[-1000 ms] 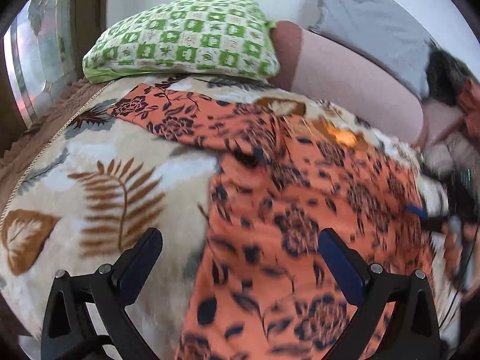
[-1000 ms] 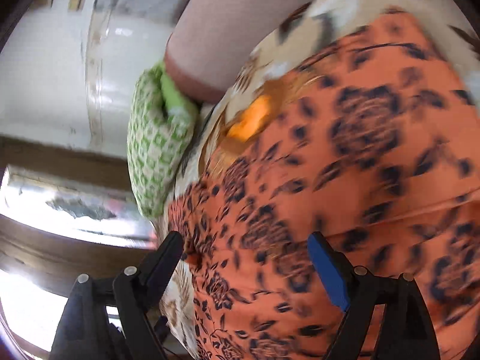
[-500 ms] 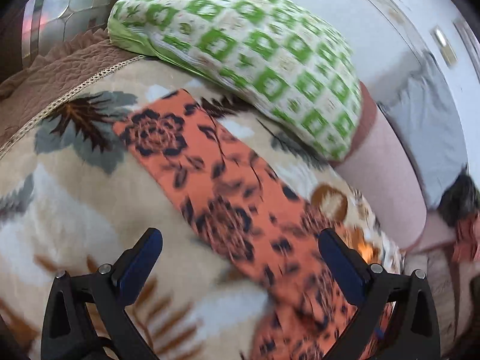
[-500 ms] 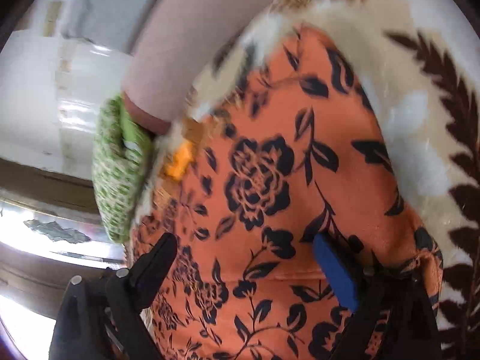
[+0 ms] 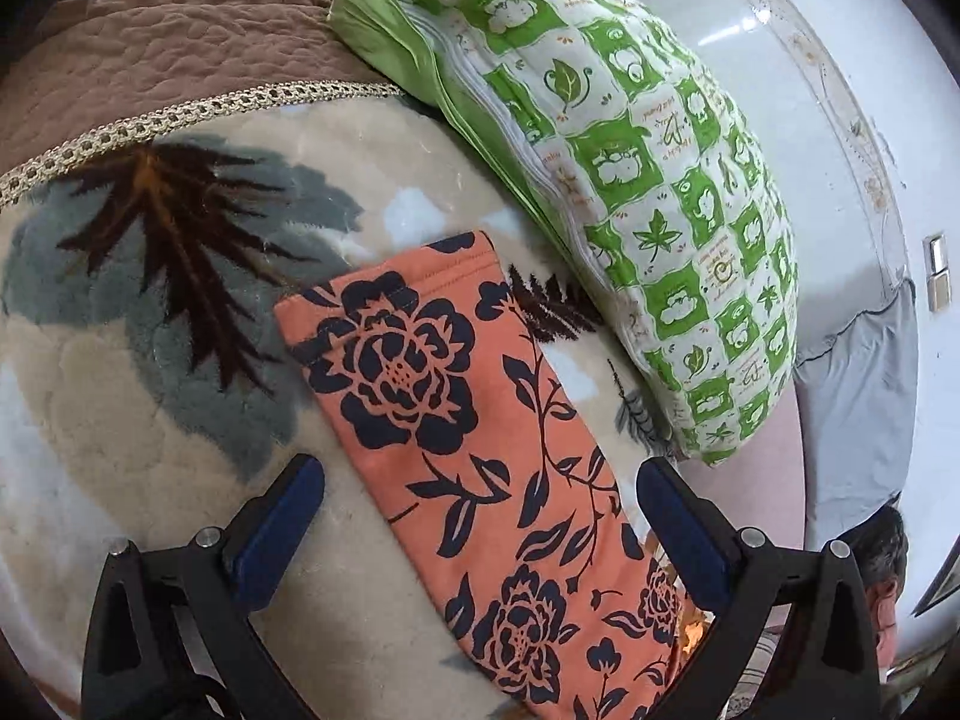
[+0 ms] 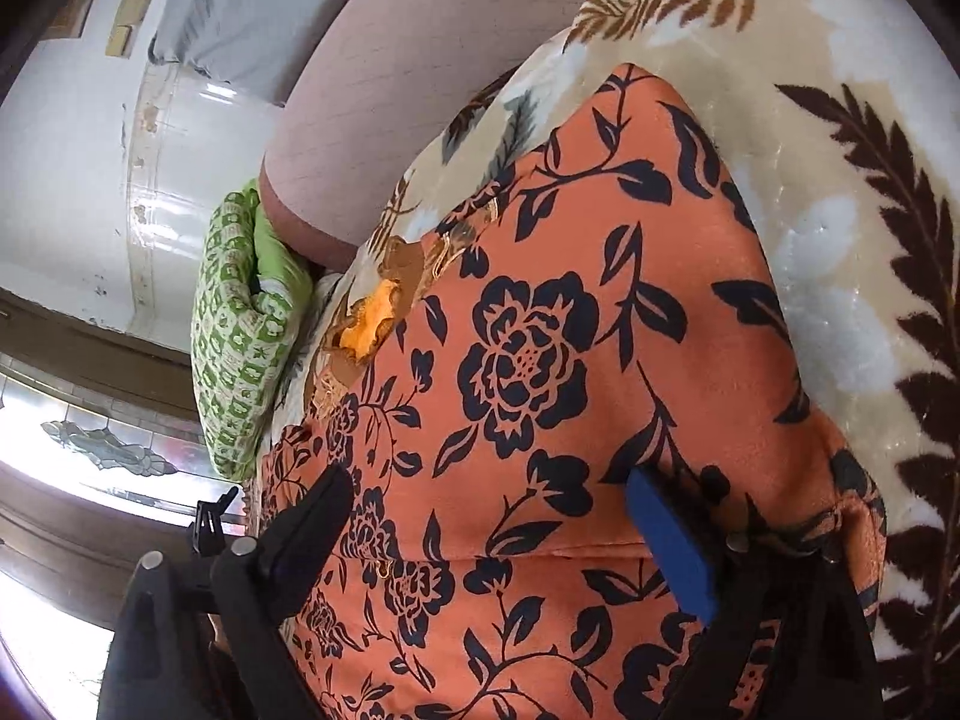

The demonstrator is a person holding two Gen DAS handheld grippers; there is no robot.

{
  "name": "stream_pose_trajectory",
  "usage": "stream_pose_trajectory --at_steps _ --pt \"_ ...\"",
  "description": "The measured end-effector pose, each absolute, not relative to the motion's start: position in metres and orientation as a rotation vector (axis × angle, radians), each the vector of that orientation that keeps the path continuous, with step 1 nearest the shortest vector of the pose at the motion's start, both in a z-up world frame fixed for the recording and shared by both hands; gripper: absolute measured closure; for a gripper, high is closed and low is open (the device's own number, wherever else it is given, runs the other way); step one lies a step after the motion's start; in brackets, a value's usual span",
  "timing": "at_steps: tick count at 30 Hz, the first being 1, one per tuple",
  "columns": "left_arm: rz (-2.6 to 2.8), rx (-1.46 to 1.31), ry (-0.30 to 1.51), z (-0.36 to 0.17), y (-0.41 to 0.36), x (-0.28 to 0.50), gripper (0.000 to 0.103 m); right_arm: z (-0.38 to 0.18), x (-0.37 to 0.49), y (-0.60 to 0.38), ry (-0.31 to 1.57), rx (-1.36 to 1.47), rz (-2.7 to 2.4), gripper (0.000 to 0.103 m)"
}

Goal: Fold small clothes

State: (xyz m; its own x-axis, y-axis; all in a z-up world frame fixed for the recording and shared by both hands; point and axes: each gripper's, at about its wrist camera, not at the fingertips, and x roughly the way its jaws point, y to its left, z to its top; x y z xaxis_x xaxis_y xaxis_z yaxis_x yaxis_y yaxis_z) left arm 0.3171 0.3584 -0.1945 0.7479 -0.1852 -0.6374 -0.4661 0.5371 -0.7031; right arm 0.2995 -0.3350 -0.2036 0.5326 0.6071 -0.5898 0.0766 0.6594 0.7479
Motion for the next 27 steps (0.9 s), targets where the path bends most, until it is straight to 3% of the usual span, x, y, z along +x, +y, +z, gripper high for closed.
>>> stream_pose_trajectory --at_steps 3,5,6,7,12,17,22,27 --pt "0.194 -1.024 0.748 -0.192 0.363 0.320 0.003 -0.203 0.299 -0.333 0.971 0.802 0.361 0.009" --pt "0.253 -0.968 0.773 -0.188 0.361 0.321 0.038 -0.203 0.299 -0.332 0.971 0.794 0.362 0.009" --pt "0.266 -0.957 0.794 -0.189 0.362 0.324 0.075 -0.203 0.299 -0.333 0.972 0.796 0.362 0.009" --pt "0.275 -0.974 0.834 -0.195 0.365 0.327 0.093 -0.203 0.300 -0.333 0.973 0.798 0.362 0.009" --pt "0.299 -0.956 0.817 -0.191 0.371 0.323 0.098 -0.204 0.300 -0.332 0.976 0.792 0.360 0.009" --pt "0.307 -0.677 0.635 -0.102 0.337 0.305 0.099 -0.204 0.302 -0.332 0.981 0.784 0.362 0.009" --pt "0.106 -0.355 0.397 0.036 0.231 0.283 0.098 -0.204 0.302 -0.331 0.980 0.775 0.365 0.008" --pt "-0.123 -0.175 0.329 0.099 0.087 0.278 0.098 -0.203 0.303 -0.331 0.979 0.779 0.372 0.006"
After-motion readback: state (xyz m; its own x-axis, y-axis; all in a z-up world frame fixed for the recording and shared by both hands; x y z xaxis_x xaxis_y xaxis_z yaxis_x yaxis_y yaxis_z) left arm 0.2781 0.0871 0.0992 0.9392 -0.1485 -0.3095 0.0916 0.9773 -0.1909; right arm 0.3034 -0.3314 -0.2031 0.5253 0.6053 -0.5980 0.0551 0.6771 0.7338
